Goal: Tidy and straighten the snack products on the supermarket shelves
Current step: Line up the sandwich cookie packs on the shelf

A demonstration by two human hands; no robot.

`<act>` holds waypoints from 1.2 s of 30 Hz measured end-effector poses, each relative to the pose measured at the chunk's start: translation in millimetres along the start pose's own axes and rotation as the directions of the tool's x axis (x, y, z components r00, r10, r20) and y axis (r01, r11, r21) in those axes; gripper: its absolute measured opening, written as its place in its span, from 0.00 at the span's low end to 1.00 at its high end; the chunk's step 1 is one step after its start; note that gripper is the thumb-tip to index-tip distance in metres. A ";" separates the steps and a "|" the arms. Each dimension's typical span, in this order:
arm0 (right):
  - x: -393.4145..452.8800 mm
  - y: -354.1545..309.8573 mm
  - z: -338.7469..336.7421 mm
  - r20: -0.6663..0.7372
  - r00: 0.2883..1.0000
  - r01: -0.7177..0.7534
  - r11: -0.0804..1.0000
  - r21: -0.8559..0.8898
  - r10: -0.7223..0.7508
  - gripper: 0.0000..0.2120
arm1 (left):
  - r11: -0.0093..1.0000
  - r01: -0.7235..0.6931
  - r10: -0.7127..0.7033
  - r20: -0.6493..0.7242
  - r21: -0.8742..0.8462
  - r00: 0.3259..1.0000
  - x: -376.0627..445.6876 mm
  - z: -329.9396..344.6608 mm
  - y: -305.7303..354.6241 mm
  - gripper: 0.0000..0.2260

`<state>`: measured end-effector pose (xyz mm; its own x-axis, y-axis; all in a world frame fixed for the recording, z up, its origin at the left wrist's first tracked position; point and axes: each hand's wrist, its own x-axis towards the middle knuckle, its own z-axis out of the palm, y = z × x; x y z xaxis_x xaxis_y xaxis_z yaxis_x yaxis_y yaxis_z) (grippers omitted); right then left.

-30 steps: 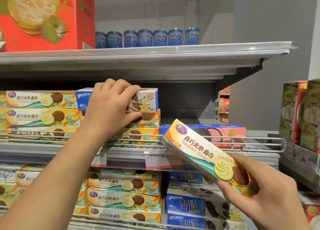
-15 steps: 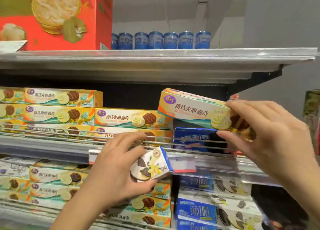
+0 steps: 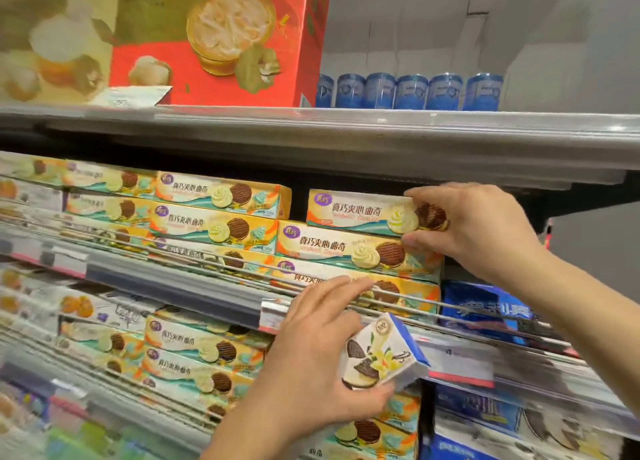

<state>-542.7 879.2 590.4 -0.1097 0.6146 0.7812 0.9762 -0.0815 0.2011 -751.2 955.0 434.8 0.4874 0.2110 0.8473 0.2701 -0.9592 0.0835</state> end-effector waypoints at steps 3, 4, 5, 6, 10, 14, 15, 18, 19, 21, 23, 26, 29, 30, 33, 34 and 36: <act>5.5 -10.9 6.7 0.036 0.998 0.046 0.998 -0.043 -0.045 0.36 | 1.000 0.002 -0.002 -0.018 0.003 1.000 0.7 -0.2 -1.0 0.17; 5.1 -12.5 7.1 0.051 0.997 0.065 0.996 -0.062 -0.061 0.38 | 1.000 0.001 -0.001 -0.025 0.007 1.000 1.4 0.0 -0.8 0.17; 3.8 -13.4 5.8 0.065 0.995 0.074 0.995 -0.071 -0.070 0.39 | 1.000 -0.001 0.001 -0.030 0.010 1.000 2.0 0.3 -0.7 0.17; 1.3 -13.9 2.5 0.067 0.996 0.071 0.995 -0.068 -0.067 0.39 | 1.000 -0.003 0.003 -0.033 0.008 0.999 2.5 0.8 -0.4 0.18; -16.3 -0.3 -5.4 -0.187 0.982 0.003 0.997 0.072 0.011 0.25 | 1.000 -0.006 0.005 -0.051 -0.012 0.999 1.9 3.0 -1.8 0.18; -28.4 22.0 -6.5 -0.097 0.955 -0.223 0.894 0.388 0.280 0.28 | 0.999 -0.005 0.002 -0.054 -0.053 0.999 0.6 4.5 -4.1 0.17; -28.3 26.7 -6.1 0.024 0.944 -0.301 0.831 0.467 0.328 0.34 | 0.998 -0.006 0.002 -0.059 -0.061 0.998 0.7 4.9 -4.5 0.17; -24.9 35.0 -3.8 0.291 0.886 -0.459 0.600 0.655 0.360 0.41 | 0.998 -0.005 0.001 -0.067 -0.067 0.998 1.2 7.0 -5.3 0.17; -23.3 36.1 -3.2 0.329 0.879 -0.474 0.549 0.688 0.346 0.38 | 0.998 -0.005 0.000 -0.068 -0.064 0.998 1.0 7.6 -5.5 0.17; -20.3 37.0 -2.0 0.355 0.882 -0.470 0.517 0.715 0.311 0.30 | 0.998 0.000 -0.004 -0.064 -0.062 0.998 1.0 8.3 -5.2 0.17; -16.8 36.9 -0.2 0.366 0.885 -0.466 0.516 0.719 0.289 0.27 | 0.998 0.007 -0.010 -0.058 -0.065 0.998 0.7 8.2 -4.7 0.17; -12.8 35.1 4.2 0.394 0.878 -0.478 0.521 0.707 0.271 0.27 | 0.998 -0.001 -0.002 -0.056 -0.067 0.998 0.2 7.0 -4.6 0.17; -9.5 35.0 6.4 0.406 0.875 -0.483 0.525 0.701 0.264 0.28 | 0.997 -0.005 0.002 -0.051 -0.071 0.999 -0.7 5.7 -4.9 0.17; -9.1 35.1 6.3 0.416 0.871 -0.490 0.521 0.699 0.260 0.28 | 0.997 -0.005 0.002 -0.049 -0.073 0.999 -0.8 5.3 -4.7 0.17; -10.6 35.1 7.9 0.475 0.849 -0.521 0.512 0.683 0.230 0.30 | 0.997 0.000 -0.003 -0.049 -0.080 0.999 -0.6 4.7 -4.0 0.17; -11.5 34.6 8.8 0.495 0.841 -0.531 0.514 0.674 0.221 0.31 | 0.996 0.003 -0.008 -0.051 -0.084 0.999 -0.6 4.6 -3.9 0.17; -12.8 33.8 9.9 0.516 0.829 -0.547 0.508 0.665 0.215 0.30 | 0.996 0.009 -0.014 -0.050 -0.087 0.999 -0.4 4.3 -3.6 0.17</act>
<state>-506.4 876.3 581.4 0.2158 0.8971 0.3855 0.6808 0.1448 -0.7180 -748.7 959.1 431.9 0.4419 0.2145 0.8711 0.2013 -0.9699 0.1367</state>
